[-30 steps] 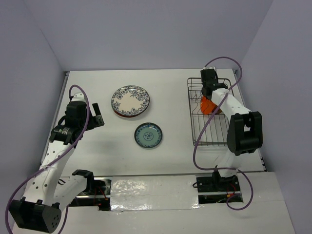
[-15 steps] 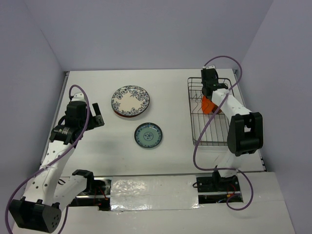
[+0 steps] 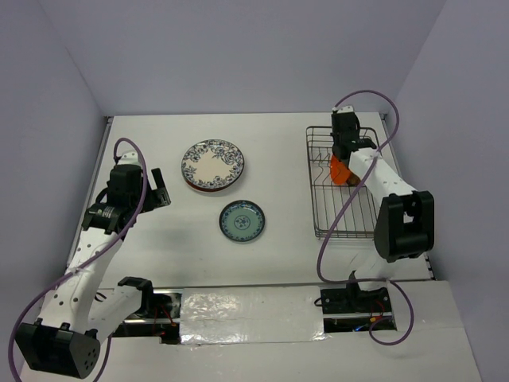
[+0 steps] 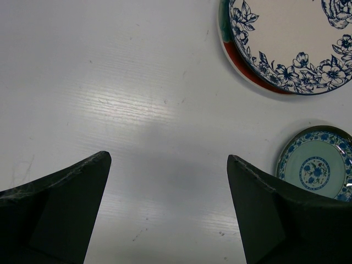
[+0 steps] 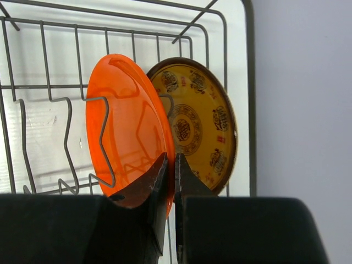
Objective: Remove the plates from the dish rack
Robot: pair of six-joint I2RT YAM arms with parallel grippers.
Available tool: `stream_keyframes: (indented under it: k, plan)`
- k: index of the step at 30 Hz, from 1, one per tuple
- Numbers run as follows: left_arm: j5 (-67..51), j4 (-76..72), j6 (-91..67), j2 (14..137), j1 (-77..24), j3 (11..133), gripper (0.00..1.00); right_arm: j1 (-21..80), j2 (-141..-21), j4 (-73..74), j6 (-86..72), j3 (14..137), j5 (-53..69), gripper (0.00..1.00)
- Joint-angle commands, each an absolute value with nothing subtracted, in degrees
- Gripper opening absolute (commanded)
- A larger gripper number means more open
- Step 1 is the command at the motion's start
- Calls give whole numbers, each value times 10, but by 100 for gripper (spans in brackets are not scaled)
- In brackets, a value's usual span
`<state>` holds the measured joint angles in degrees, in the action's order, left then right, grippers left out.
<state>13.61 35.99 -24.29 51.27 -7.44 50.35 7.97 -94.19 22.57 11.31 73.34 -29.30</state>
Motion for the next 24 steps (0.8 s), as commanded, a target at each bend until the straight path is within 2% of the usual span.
stream_keyframes:
  k: [1,19,21,23,24]
  plan:
    - [132,352,-243,515,-76,520,99,91,-899,213,122,742,-316,0]
    - [137,352,-245,512,-76,519,100,206,-800,257,172,835,-572,0]
    - [141,353,-246,510,-76,520,100,250,-774,266,164,845,-576,0]
    - [142,354,-248,507,-76,521,100,285,-755,292,119,852,-524,0]
    - [145,355,-248,505,-76,521,100,295,-736,304,63,855,-458,0]
